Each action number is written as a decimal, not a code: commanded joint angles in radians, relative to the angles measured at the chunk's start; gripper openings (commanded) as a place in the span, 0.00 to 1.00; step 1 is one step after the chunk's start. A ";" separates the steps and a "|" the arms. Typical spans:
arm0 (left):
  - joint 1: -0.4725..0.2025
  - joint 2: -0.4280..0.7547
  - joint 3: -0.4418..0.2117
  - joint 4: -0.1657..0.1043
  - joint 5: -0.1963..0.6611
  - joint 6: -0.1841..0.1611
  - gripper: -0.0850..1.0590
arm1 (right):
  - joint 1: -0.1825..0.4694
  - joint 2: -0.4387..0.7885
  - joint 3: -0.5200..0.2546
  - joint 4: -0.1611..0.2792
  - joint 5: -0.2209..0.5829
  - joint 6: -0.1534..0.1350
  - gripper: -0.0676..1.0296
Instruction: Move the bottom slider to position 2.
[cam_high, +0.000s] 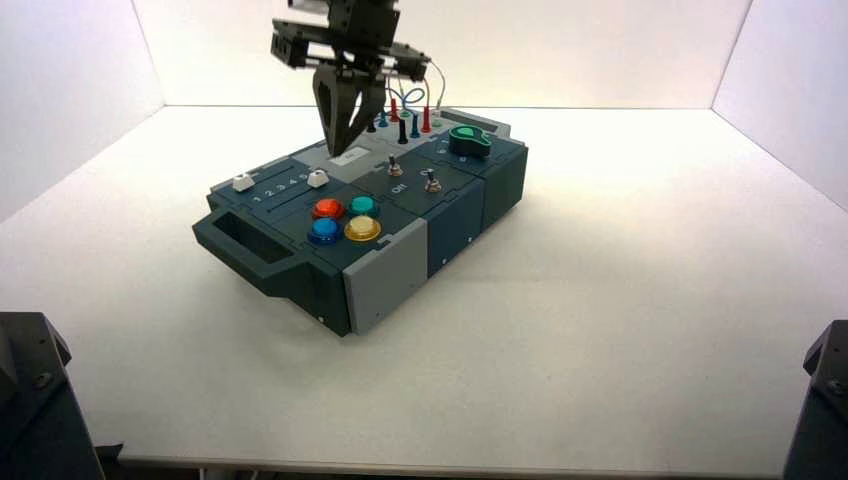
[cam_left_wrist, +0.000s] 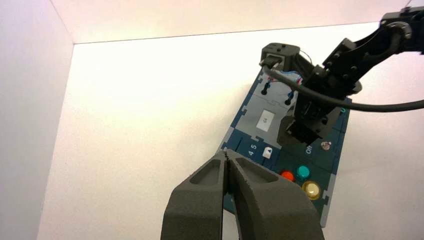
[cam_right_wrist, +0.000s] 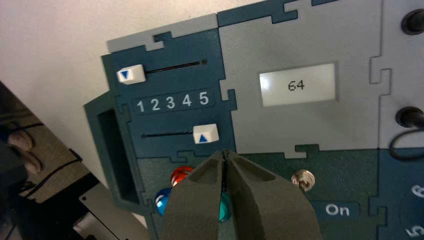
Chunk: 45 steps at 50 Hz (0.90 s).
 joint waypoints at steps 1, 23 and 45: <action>0.002 0.023 -0.035 0.000 -0.014 0.011 0.05 | 0.000 -0.005 -0.049 0.003 0.006 0.000 0.04; 0.003 0.028 -0.035 0.003 -0.015 0.034 0.05 | 0.000 0.044 -0.109 0.003 0.029 0.000 0.04; 0.003 0.038 -0.037 0.003 -0.025 0.041 0.05 | 0.000 0.066 -0.115 0.005 0.040 0.003 0.04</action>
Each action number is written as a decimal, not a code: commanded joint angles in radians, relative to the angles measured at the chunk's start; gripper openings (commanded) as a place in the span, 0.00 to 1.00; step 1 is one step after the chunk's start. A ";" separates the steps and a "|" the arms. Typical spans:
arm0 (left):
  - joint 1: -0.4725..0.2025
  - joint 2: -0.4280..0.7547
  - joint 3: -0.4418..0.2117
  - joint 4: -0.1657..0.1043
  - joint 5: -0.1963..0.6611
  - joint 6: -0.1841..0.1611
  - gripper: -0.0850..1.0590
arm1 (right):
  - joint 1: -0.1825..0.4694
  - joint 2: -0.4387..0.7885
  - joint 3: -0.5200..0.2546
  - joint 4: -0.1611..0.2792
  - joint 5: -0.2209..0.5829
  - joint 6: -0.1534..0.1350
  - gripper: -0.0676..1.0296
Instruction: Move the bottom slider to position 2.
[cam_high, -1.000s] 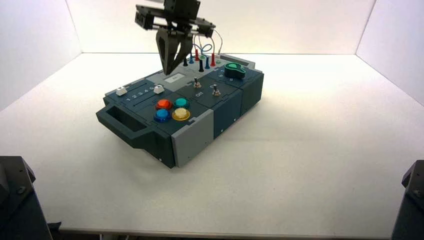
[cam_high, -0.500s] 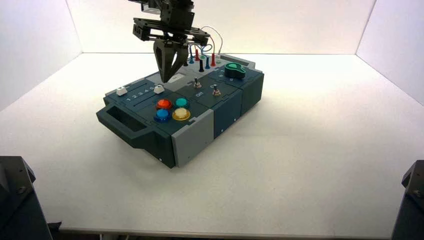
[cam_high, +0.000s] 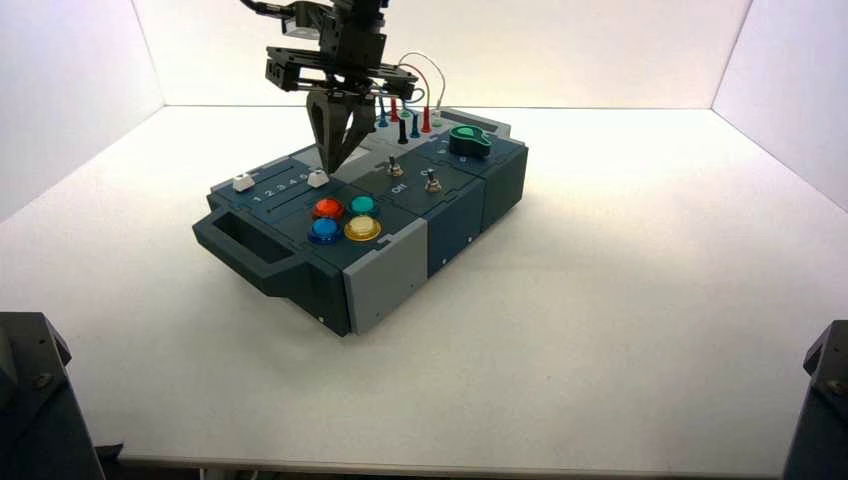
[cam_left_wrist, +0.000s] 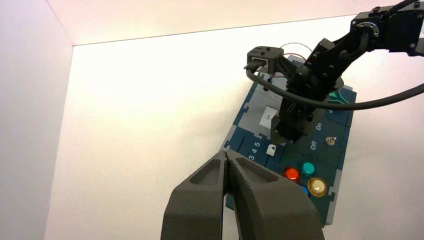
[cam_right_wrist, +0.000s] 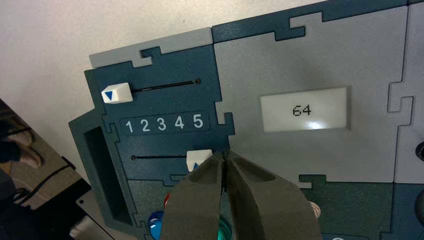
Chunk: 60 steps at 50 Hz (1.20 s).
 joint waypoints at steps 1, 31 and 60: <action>0.003 0.014 -0.037 0.002 -0.014 0.006 0.05 | 0.002 -0.020 -0.028 0.005 0.000 0.000 0.04; 0.002 0.034 -0.035 0.003 -0.032 0.008 0.05 | 0.002 -0.015 -0.038 0.023 0.023 0.002 0.04; 0.002 0.049 -0.032 0.003 -0.048 0.008 0.05 | 0.002 -0.006 -0.043 0.032 0.046 0.002 0.04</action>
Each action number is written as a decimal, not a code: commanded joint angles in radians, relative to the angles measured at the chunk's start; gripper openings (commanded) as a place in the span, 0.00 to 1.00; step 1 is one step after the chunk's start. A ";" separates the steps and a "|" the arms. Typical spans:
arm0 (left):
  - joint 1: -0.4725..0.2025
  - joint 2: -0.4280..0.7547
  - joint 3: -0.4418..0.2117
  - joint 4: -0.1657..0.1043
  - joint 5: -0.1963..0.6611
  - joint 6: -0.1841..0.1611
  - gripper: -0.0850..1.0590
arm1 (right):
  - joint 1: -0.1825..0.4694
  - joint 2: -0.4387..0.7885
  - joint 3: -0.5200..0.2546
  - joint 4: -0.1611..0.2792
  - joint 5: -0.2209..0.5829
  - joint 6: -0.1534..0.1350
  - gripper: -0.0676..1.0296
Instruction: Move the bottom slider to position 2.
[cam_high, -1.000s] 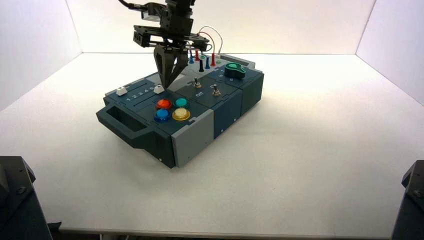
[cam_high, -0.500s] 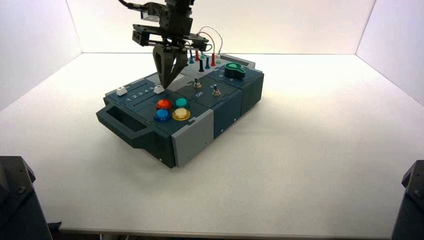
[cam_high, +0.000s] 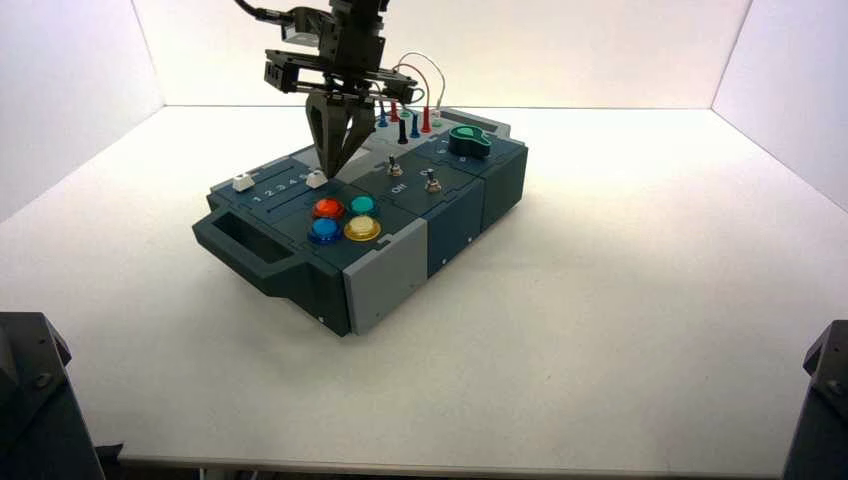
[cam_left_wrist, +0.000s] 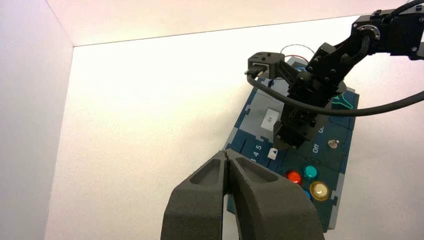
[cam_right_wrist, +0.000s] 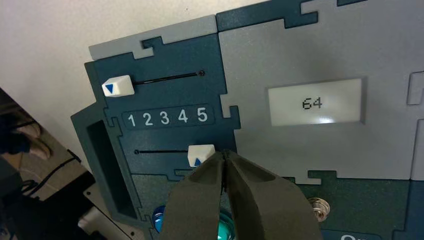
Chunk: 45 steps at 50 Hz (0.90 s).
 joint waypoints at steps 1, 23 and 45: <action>0.002 0.017 -0.032 0.003 -0.014 0.006 0.05 | 0.003 -0.023 -0.029 0.011 0.003 0.002 0.04; 0.003 0.026 -0.034 0.003 -0.025 0.012 0.05 | 0.005 -0.012 -0.051 0.040 0.014 -0.002 0.04; 0.002 0.028 -0.034 0.003 -0.023 0.015 0.05 | 0.017 0.000 -0.066 0.044 0.034 0.000 0.04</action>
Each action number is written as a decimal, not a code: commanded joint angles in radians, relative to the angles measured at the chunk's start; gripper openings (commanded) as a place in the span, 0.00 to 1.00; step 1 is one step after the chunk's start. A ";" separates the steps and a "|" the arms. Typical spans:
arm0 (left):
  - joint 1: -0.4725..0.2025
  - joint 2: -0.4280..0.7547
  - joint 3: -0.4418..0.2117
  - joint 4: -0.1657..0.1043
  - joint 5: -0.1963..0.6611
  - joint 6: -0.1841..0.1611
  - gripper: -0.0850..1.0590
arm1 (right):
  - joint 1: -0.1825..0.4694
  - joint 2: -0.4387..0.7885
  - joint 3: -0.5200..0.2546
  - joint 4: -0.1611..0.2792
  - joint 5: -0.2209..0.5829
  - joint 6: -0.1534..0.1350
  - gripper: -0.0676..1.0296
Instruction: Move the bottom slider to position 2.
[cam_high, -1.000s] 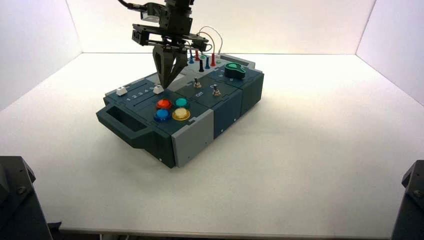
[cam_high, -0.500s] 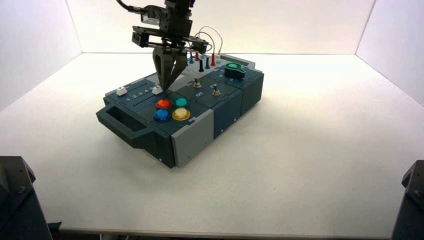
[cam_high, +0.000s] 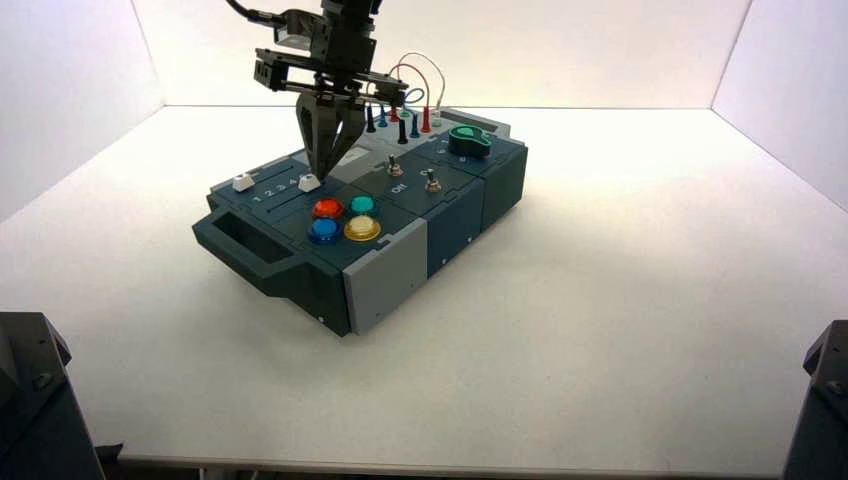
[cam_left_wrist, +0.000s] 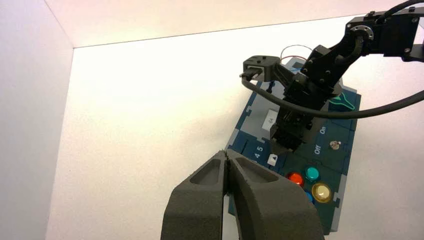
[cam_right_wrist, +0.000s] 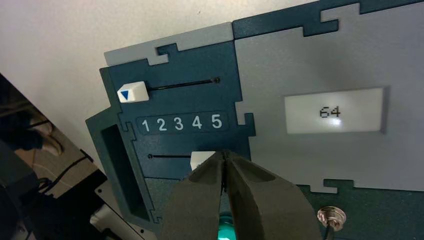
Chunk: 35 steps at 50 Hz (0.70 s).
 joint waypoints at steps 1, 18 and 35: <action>0.003 0.012 -0.034 0.002 -0.009 0.006 0.05 | 0.009 -0.025 -0.025 0.009 0.002 0.000 0.04; 0.002 0.012 -0.034 0.002 -0.011 0.008 0.05 | 0.017 -0.025 -0.020 0.020 0.008 0.000 0.04; 0.002 0.012 -0.034 0.002 -0.011 0.008 0.05 | 0.034 -0.018 -0.018 0.025 0.009 0.000 0.04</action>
